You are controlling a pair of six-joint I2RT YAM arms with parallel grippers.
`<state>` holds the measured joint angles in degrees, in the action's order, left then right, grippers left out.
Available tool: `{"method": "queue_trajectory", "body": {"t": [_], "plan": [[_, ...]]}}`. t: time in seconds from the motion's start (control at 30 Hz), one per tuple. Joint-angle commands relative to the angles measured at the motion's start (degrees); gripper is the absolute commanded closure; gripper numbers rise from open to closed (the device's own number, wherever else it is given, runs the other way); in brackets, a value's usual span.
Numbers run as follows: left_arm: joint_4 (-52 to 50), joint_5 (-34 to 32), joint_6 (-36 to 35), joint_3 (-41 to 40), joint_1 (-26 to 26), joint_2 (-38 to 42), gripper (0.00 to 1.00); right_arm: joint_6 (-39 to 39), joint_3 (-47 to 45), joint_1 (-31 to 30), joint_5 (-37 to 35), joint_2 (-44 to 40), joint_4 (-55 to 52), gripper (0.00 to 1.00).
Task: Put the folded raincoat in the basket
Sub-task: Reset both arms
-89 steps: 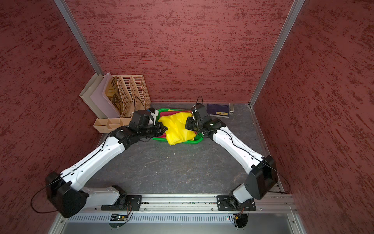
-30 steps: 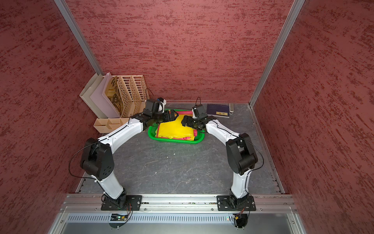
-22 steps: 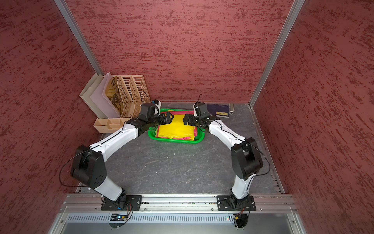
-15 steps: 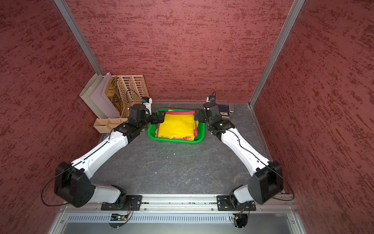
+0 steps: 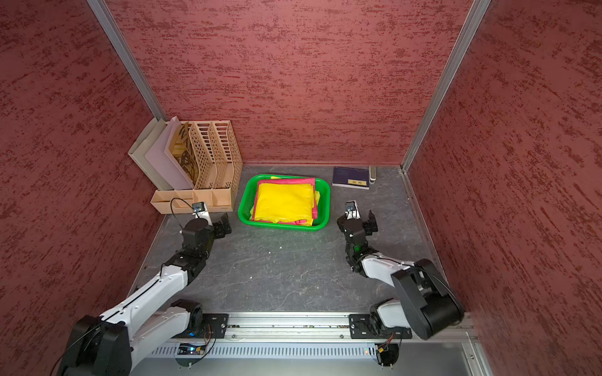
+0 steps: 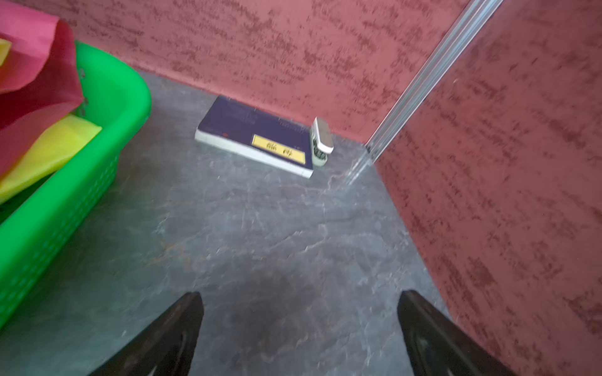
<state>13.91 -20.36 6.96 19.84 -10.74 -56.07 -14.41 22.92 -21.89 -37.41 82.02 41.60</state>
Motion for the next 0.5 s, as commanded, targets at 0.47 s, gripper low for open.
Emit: {"method": "queue_trajectory", "body": {"t": [0.47], "plan": [[48.94,11.24,-9.48,-4.05,7.52,-31.28,0.0,13.7,0.94,17.57,25.65,4.13,6.32,0.02]]}}
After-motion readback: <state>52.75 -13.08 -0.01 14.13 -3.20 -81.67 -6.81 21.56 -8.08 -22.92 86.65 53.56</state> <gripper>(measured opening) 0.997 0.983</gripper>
